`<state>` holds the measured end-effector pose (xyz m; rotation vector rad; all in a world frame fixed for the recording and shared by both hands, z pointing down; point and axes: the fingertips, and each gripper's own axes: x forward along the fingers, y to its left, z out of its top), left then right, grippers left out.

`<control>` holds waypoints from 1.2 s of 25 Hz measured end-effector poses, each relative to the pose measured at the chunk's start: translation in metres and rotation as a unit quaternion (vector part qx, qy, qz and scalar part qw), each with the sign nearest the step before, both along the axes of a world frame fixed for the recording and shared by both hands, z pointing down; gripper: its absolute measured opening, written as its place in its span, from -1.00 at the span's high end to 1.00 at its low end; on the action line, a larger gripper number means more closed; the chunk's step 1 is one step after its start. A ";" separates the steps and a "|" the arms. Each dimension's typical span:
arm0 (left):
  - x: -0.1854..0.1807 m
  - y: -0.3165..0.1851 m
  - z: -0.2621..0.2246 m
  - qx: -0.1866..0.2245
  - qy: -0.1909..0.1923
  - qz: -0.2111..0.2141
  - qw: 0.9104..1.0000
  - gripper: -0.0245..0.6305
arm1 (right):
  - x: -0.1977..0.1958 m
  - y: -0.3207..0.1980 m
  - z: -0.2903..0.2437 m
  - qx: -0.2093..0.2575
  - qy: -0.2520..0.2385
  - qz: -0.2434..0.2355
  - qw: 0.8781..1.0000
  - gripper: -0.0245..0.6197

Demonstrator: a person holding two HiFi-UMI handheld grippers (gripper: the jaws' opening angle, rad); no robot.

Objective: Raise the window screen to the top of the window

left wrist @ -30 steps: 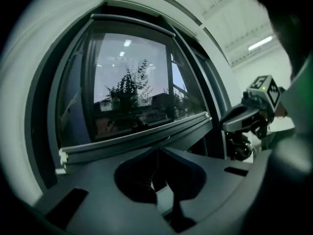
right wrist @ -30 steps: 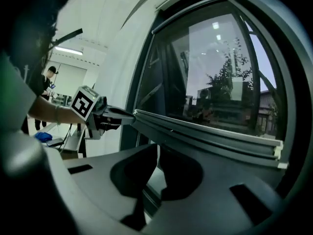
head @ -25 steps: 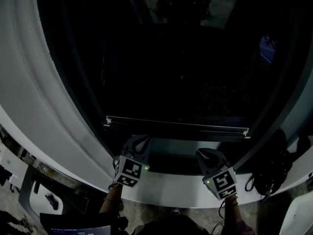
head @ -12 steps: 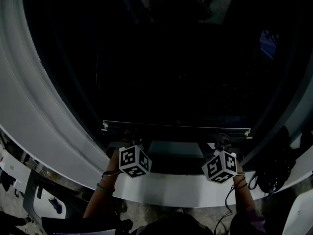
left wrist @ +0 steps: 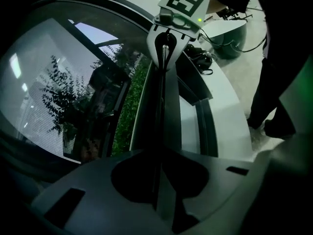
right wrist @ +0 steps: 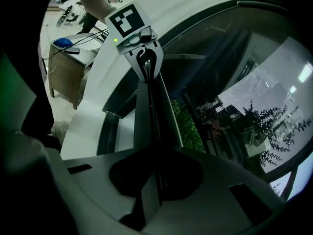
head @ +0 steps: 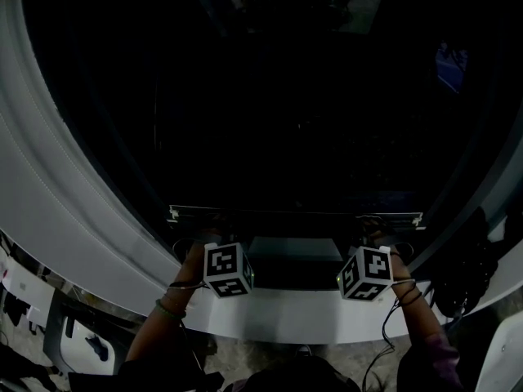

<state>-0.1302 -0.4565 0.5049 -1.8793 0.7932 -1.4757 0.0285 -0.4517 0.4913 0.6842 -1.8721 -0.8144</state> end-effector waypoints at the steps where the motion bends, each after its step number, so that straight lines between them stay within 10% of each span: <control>1: -0.001 0.000 0.001 -0.005 -0.006 -0.002 1.000 0.78 | 0.000 0.000 0.001 -0.006 0.014 0.000 1.000 0.82; 7: 0.000 -0.002 0.004 -0.048 -0.058 0.004 0.997 0.78 | -0.001 -0.002 0.002 -0.093 0.073 0.006 0.993 0.85; 11: -0.001 0.000 0.000 -0.052 0.004 -0.002 0.999 0.86 | -0.002 0.001 0.004 -0.111 0.089 0.028 0.989 0.85; 22: 0.004 -0.010 -0.053 0.025 0.023 -0.008 0.999 0.85 | 0.000 -0.007 -0.049 0.003 0.016 0.011 1.000 0.85; 30: 0.004 -0.013 -0.139 0.081 0.114 0.001 0.990 0.81 | 0.001 -0.009 -0.133 0.061 -0.022 -0.011 0.998 0.85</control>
